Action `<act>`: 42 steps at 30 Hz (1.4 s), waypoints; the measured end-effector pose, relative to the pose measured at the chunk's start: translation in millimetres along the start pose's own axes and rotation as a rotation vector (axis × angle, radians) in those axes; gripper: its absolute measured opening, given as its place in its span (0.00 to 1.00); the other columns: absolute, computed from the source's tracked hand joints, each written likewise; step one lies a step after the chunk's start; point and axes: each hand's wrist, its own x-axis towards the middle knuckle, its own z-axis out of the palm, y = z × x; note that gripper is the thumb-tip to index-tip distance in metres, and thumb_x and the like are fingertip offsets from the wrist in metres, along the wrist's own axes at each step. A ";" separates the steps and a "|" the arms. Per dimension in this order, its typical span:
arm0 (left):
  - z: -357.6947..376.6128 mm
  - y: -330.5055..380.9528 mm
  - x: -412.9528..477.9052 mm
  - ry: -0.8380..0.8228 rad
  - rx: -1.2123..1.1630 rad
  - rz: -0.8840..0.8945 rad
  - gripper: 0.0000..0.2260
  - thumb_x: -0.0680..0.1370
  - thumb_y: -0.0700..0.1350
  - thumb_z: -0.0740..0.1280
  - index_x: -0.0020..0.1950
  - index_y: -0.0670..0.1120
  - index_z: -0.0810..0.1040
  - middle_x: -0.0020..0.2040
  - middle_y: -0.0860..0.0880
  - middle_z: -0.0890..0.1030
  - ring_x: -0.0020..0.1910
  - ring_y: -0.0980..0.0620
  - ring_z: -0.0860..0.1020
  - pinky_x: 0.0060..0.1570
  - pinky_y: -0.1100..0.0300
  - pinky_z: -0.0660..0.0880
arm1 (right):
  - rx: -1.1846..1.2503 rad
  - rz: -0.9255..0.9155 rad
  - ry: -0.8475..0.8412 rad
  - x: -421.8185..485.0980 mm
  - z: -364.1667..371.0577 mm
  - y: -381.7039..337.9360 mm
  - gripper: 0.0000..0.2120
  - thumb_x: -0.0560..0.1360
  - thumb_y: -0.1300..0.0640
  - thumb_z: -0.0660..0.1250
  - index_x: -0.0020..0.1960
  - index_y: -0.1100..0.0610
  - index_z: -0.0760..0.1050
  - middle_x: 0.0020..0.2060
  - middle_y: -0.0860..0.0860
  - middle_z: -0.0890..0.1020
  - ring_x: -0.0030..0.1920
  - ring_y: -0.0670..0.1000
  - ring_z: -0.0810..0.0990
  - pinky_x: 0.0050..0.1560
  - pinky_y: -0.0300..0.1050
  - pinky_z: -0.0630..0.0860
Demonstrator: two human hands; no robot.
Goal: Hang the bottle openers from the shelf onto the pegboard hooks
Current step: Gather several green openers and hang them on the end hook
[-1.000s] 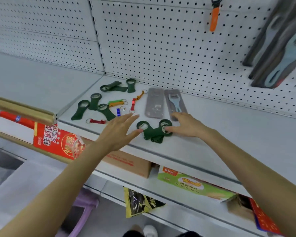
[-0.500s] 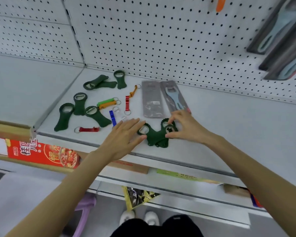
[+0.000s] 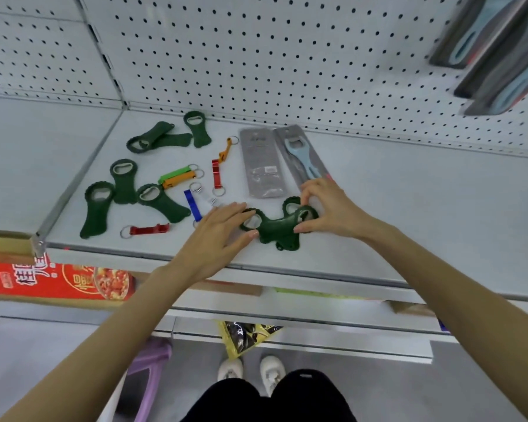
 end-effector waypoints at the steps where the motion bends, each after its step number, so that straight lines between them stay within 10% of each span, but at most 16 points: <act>1: 0.0 0.1 0.6 0.005 -0.002 0.007 0.23 0.80 0.56 0.58 0.74 0.49 0.67 0.75 0.51 0.64 0.76 0.55 0.57 0.75 0.55 0.50 | -0.006 -0.006 0.022 -0.4 -0.5 -0.3 0.20 0.62 0.48 0.80 0.46 0.54 0.73 0.56 0.52 0.74 0.59 0.52 0.68 0.62 0.50 0.64; 9: -0.2 12.1 5.9 0.043 -0.054 0.068 0.20 0.78 0.51 0.64 0.69 0.48 0.73 0.71 0.50 0.71 0.74 0.52 0.62 0.74 0.57 0.50 | 0.369 0.029 -0.014 -9.1 -5.6 -8.9 0.13 0.65 0.61 0.78 0.36 0.53 0.73 0.34 0.49 0.82 0.35 0.43 0.81 0.38 0.33 0.75; 21: -26.7 34.1 9.1 0.083 -0.588 -0.057 0.07 0.76 0.39 0.69 0.52 0.48 0.82 0.43 0.47 0.85 0.41 0.54 0.84 0.44 0.64 0.80 | 0.467 -0.058 -0.065 6.2 -23.7 -45.2 0.10 0.66 0.62 0.77 0.37 0.54 0.76 0.31 0.48 0.84 0.32 0.45 0.82 0.36 0.35 0.75; 30: -38.9 15.9 6.1 0.116 -0.699 -0.202 0.05 0.76 0.37 0.68 0.50 0.43 0.82 0.37 0.50 0.85 0.38 0.54 0.84 0.39 0.65 0.80 | 0.524 0.034 0.096 3.1 -29.5 -22.6 0.09 0.67 0.58 0.78 0.45 0.54 0.81 0.41 0.47 0.84 0.43 0.43 0.81 0.48 0.36 0.77; 42: -30.3 5.8 -0.2 0.156 -0.901 -0.325 0.06 0.77 0.36 0.67 0.46 0.46 0.81 0.39 0.47 0.86 0.39 0.51 0.85 0.37 0.67 0.79 | 0.311 0.230 0.156 14.8 3.9 10.1 0.12 0.69 0.53 0.76 0.50 0.55 0.81 0.39 0.42 0.79 0.40 0.41 0.77 0.41 0.31 0.72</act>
